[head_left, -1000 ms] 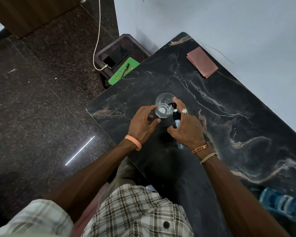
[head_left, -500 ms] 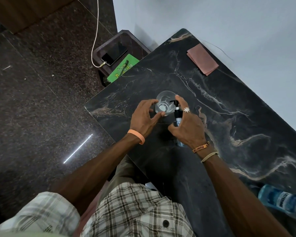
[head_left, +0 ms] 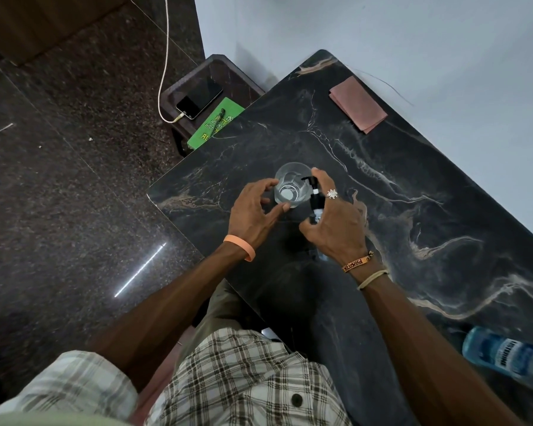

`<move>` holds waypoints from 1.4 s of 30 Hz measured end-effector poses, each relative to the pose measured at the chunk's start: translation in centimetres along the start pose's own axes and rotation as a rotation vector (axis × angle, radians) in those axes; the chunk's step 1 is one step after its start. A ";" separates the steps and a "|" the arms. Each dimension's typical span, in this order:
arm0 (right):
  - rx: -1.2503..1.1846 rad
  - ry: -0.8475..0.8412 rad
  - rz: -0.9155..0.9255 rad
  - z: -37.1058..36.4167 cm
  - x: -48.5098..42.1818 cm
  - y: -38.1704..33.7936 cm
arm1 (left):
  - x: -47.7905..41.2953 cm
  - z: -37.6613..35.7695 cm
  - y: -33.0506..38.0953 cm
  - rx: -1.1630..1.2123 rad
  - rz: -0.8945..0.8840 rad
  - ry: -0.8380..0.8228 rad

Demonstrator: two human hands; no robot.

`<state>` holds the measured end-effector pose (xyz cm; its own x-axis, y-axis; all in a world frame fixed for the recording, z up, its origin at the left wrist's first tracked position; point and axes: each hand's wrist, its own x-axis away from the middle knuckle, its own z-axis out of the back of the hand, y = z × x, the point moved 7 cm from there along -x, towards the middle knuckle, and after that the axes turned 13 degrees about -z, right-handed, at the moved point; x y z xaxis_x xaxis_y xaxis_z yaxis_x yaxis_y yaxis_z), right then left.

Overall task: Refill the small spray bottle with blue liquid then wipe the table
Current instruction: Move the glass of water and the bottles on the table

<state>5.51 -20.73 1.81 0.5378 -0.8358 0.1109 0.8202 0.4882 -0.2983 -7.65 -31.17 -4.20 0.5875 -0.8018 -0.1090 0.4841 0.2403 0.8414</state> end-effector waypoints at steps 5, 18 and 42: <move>0.016 -0.014 0.006 -0.1 -0.1 0.0 | 0.1 0.0 0.2 0.000 0.000 -0.018; -0.135 -0.047 0.001 0.4 -0.1 0.0 | 0.2 -0.1 0.6 -0.005 -0.009 -0.036; -0.664 -0.045 -0.147 -2.7 1.0 4.2 | 0.3 -0.6 0.3 0.028 -0.021 -0.059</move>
<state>8.97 -20.19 -1.95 0.4494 -0.8631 0.2303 0.5995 0.1003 -0.7941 -6.95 -31.01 -4.24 0.5383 -0.8373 -0.0961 0.4770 0.2087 0.8538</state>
